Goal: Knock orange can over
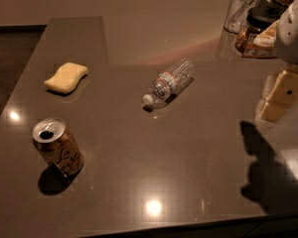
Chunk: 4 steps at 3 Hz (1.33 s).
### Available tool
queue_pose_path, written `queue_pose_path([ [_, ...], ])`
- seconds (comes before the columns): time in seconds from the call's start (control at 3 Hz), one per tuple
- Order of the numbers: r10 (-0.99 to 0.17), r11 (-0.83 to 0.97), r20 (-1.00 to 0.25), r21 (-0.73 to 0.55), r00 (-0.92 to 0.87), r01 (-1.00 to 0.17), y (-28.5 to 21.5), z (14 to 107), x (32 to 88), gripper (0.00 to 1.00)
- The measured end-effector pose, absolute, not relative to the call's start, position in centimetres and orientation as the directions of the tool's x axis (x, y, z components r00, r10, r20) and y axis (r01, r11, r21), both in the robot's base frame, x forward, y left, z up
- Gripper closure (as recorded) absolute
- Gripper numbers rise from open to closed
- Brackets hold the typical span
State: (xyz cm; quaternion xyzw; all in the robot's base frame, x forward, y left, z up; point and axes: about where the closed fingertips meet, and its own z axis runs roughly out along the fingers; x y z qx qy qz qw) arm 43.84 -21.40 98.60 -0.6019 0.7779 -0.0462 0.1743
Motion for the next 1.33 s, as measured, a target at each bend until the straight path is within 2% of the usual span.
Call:
queue_pose_path([
  [0.67,-0.953,0.256,-0.233,-0.29,-0.192,-0.922,-18.7,98.8,43.9,0.0],
  [1.0,-0.953,0.228,-0.264,-0.288,-0.152,-0.93,-13.5,98.4,44.1,0.0],
  [1.33,-0.945,0.144,-0.321,-0.261,-0.055,-0.954,-4.3,96.9,43.9,0.0],
])
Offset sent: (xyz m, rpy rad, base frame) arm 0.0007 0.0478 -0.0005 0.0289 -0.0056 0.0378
